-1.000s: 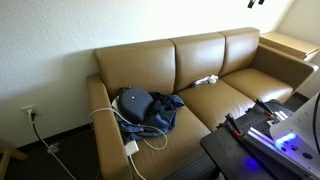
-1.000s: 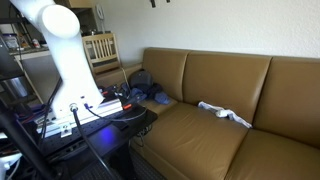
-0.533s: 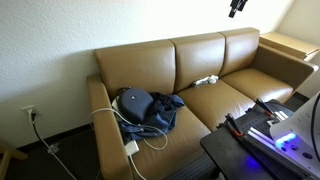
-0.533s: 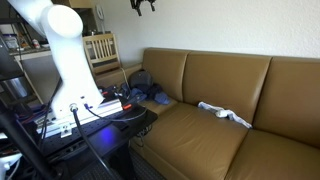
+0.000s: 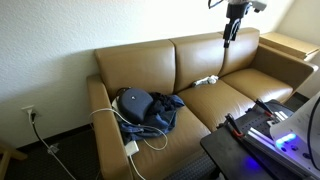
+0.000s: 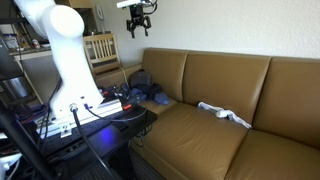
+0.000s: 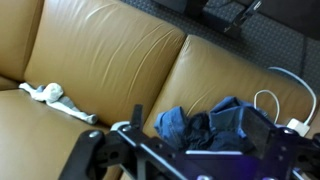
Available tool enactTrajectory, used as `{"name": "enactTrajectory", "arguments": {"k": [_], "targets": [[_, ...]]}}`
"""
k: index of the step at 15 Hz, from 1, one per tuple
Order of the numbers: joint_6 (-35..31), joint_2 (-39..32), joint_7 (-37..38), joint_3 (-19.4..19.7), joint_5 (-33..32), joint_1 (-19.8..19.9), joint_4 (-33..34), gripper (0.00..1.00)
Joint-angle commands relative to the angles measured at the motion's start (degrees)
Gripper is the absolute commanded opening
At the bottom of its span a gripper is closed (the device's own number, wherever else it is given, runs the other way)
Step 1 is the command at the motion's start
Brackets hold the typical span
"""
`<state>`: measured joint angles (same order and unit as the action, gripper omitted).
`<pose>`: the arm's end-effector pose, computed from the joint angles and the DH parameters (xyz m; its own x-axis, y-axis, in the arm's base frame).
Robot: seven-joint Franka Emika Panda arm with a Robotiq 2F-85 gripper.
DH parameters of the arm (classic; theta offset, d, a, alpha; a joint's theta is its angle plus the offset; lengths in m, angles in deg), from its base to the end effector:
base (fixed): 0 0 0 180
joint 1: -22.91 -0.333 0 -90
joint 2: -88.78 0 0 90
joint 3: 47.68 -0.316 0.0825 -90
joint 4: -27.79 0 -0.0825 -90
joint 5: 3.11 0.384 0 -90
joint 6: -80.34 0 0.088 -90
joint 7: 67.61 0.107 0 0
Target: Move the cable to the center of the couch
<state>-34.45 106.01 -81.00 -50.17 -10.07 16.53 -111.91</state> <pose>0.4226 0.0587 0.4053 0.8941 0.4183 -0.1601 0.4341 -0.8973 0.0801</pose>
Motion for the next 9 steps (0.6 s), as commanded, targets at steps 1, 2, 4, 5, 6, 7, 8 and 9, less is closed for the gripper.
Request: {"name": "enactTrajectory", "arguments": {"k": [1,2,4,5,6,7,8,9], "targets": [[-2.82,-7.93,-0.48,-4.65,3.21,-4.84,-1.48,1.0],[-4.8,-9.92,0.18,-6.7,3.22,-6.44,-1.43,1.0],[-10.27,-14.52,3.64,-11.09,1.07,-9.31,-0.34,1.0],[-11.97,-16.92,6.3,-13.06,-0.09,-10.6,1.04,1.0],[-12.7,-18.2,7.38,-13.85,-0.64,-11.07,2.22,1.0],[-13.1,-18.35,6.14,-14.23,0.98,-11.49,2.84,1.0],[-12.18,-16.1,6.97,-14.14,0.89,-11.25,0.32,1.0],[-12.55,-17.13,7.24,-14.75,0.91,-11.85,1.26,1.0]]}}
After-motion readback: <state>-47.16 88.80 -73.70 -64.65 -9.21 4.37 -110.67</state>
